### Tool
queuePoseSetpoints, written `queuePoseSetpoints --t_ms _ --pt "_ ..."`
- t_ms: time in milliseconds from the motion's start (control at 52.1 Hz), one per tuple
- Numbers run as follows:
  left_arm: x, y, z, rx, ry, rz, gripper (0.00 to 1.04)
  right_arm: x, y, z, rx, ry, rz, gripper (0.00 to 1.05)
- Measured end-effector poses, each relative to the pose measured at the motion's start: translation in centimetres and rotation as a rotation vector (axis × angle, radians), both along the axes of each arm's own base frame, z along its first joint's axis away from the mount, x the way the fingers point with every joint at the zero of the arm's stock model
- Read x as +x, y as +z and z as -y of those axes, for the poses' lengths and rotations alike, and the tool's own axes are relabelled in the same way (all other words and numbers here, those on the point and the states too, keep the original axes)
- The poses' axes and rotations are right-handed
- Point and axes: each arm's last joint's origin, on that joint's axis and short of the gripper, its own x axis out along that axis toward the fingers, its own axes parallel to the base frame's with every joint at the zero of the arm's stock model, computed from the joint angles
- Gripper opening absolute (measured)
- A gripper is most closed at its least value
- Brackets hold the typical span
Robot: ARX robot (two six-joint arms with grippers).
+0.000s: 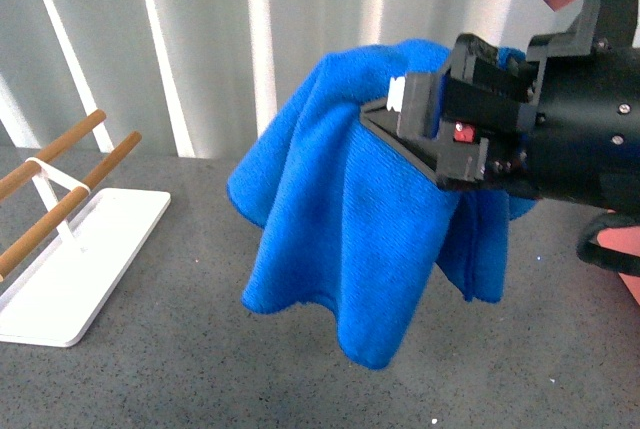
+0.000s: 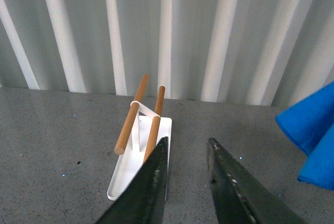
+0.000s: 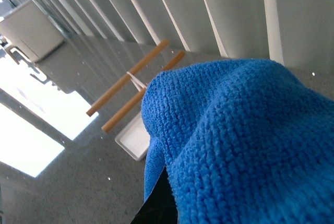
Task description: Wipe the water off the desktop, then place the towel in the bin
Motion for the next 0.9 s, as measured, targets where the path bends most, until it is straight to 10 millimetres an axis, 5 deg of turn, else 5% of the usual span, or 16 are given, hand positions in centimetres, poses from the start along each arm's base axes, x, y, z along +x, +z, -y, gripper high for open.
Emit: queuePoseSetpoints --t_ms 115,288,423,692,903 --pt "0.0 0.0 0.0 0.0 0.0 0.0 0.45 -0.8 -0.5 1.5 -0.164 -0.079 -0.099 0.04" --pt "0.0 0.0 0.0 0.0 0.0 0.0 0.79 -2.3 -5.0 5.3 -0.556 -0.116 -0.465 0.04" --pt "0.0 0.0 0.0 0.0 0.0 0.0 0.99 -2.0 -7.9 6.6 -0.692 -0.116 -0.564 0.04" --pt "0.0 0.0 0.0 0.003 0.0 0.0 0.98 1.9 -13.1 5.9 -0.819 -0.072 -0.597 0.04" --pt "0.0 0.0 0.0 0.003 0.0 0.002 0.98 6.6 -14.3 1.9 -0.852 -0.075 -0.558 0.04"
